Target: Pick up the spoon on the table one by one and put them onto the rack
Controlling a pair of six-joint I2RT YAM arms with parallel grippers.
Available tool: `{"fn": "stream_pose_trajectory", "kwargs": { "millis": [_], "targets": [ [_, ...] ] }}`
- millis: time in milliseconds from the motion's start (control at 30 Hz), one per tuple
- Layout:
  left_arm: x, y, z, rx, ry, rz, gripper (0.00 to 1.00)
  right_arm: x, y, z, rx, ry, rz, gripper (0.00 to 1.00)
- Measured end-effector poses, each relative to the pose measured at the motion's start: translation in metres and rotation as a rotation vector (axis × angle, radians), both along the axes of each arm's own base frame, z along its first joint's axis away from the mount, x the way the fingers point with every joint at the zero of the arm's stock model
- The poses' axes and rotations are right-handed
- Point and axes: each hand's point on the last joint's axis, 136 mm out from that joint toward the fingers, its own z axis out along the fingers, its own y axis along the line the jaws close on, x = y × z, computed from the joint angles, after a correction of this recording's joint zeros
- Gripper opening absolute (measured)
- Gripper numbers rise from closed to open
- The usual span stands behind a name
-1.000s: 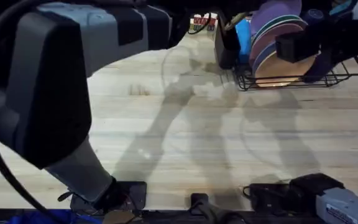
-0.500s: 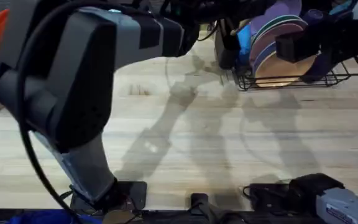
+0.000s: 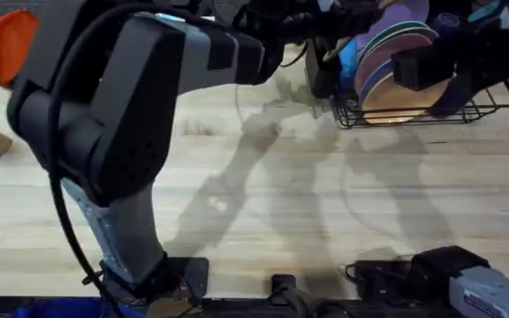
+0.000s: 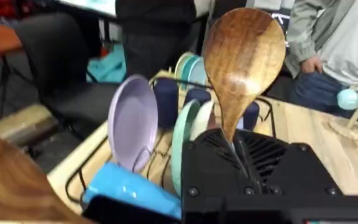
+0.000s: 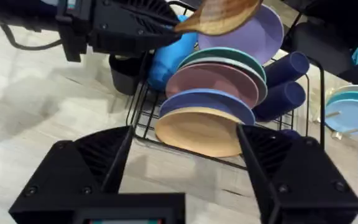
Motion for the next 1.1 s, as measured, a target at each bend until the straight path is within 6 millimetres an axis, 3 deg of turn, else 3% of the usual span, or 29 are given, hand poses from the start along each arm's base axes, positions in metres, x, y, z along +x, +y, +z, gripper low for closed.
{"fn": "stream_pose_trajectory", "kwargs": {
  "millis": [300,533,800,1100],
  "targets": [
    [0.0,0.0,-0.034,0.077,0.138,0.001,0.044,0.0,0.0,0.0,-0.006,0.0,0.004,0.996],
    [-0.001,0.0,-0.037,0.087,0.147,0.001,0.044,0.0,0.0,0.0,-0.008,-0.001,0.006,0.996],
    [-0.005,0.003,-0.063,0.153,0.257,0.001,0.043,0.0,0.0,0.0,-0.008,-0.001,0.006,0.995],
    [-0.001,0.011,-0.065,0.154,0.268,0.002,0.043,0.0,0.0,0.0,-0.009,-0.001,0.006,0.995]
  ]
}}
